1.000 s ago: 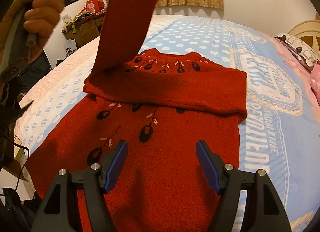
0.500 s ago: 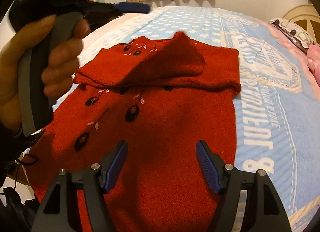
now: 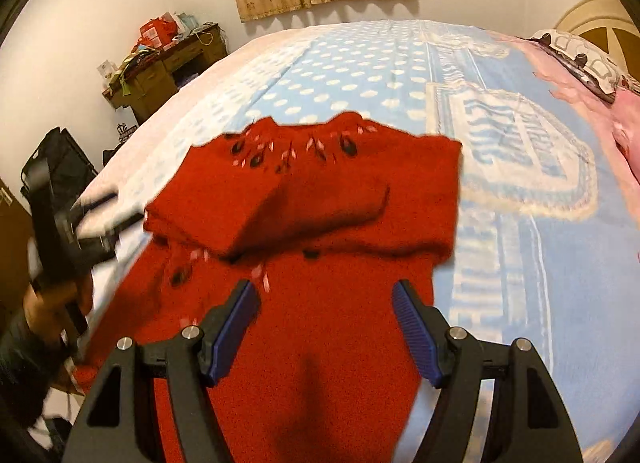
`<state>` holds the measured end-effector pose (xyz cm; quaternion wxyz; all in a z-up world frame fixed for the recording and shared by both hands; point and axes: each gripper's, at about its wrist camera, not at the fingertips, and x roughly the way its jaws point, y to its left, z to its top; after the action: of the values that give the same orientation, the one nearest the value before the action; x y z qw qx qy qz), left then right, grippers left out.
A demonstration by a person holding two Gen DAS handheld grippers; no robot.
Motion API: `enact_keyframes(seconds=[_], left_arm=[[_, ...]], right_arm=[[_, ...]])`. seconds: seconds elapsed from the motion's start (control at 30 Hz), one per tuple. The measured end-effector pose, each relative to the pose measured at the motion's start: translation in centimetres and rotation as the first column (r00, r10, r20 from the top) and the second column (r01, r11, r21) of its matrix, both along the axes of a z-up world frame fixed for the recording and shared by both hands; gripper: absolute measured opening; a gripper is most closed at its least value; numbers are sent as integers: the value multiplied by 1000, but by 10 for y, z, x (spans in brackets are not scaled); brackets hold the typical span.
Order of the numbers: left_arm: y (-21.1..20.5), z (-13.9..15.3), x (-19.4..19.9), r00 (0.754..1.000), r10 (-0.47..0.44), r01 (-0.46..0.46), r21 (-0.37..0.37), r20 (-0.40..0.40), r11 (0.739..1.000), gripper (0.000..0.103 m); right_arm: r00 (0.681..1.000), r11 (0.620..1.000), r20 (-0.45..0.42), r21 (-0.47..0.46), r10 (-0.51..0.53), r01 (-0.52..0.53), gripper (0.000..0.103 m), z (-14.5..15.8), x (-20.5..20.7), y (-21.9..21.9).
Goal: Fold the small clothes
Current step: 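Lift and fold the held sleeve across the sweater body, open left gripper, then grasp the sweater side edge with the right gripper and lift it inward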
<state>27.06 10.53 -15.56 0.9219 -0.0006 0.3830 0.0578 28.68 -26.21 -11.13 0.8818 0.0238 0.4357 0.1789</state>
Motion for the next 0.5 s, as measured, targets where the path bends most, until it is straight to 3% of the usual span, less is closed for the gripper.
enact_keyframes(seconds=[0.17,0.27,0.3,0.4,0.5], left_arm=[[17,-19,13,997,38,-47,-128,-72,991,95],[18,-20,11,997,51,-58,-122,-55,991,96],[20,-24,15,996,62,-69,-104,-65,992,96],[35,-36,18,991,77,-94,-168,-105,981,99],[39,-40,17,991,86,-105,-186,-107,977,103]], right_arm=[[999,999,-32,-25,-23,22,72,11,47,39],[998,998,-55,-50,-32,29,72,5,67,62],[997,996,-65,-83,-35,30,72,-1,73,72],[996,980,-77,-194,-51,35,72,-18,87,90],[991,963,-92,-258,-101,74,70,-36,96,90]])
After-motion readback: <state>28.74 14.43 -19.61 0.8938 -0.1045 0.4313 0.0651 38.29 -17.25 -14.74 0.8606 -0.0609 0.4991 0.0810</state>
